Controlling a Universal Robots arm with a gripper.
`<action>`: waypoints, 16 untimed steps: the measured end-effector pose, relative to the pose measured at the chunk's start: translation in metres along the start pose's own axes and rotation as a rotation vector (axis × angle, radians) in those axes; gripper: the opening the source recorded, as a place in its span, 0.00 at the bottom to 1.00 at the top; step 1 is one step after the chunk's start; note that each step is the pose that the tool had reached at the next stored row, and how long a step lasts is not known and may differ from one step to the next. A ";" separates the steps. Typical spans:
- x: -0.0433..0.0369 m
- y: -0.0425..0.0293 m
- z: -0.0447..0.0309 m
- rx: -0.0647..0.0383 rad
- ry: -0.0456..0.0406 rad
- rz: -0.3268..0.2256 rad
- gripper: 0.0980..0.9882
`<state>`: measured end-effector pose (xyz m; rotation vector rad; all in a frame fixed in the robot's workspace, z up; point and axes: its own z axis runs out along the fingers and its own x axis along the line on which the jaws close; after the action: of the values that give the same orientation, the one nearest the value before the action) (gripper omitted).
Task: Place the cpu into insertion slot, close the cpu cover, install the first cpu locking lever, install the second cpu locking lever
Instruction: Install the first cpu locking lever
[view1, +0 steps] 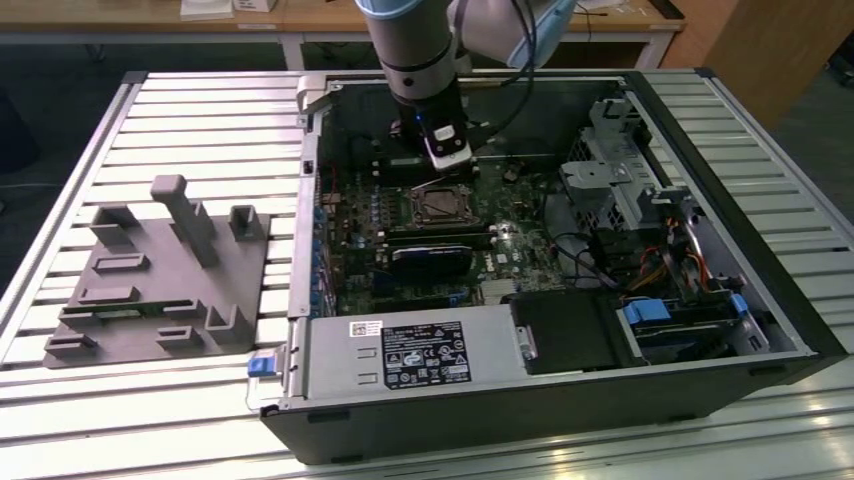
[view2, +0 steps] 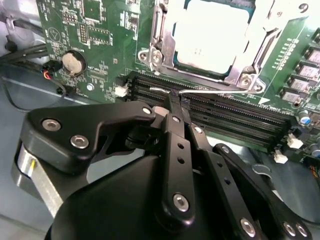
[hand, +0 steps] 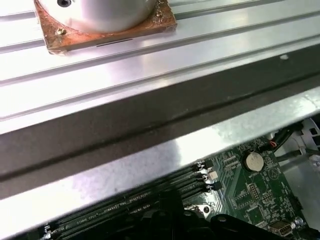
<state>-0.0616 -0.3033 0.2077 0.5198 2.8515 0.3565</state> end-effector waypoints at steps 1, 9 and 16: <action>0.0000 -0.0001 0.0001 0.002 -0.0028 0.000 0.01; 0.0020 -0.0010 0.0005 0.019 -0.0283 0.008 0.01; 0.0073 -0.0038 0.0036 0.016 -0.0458 0.015 0.01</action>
<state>-0.0686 -0.3033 0.2021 0.5454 2.8101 0.3198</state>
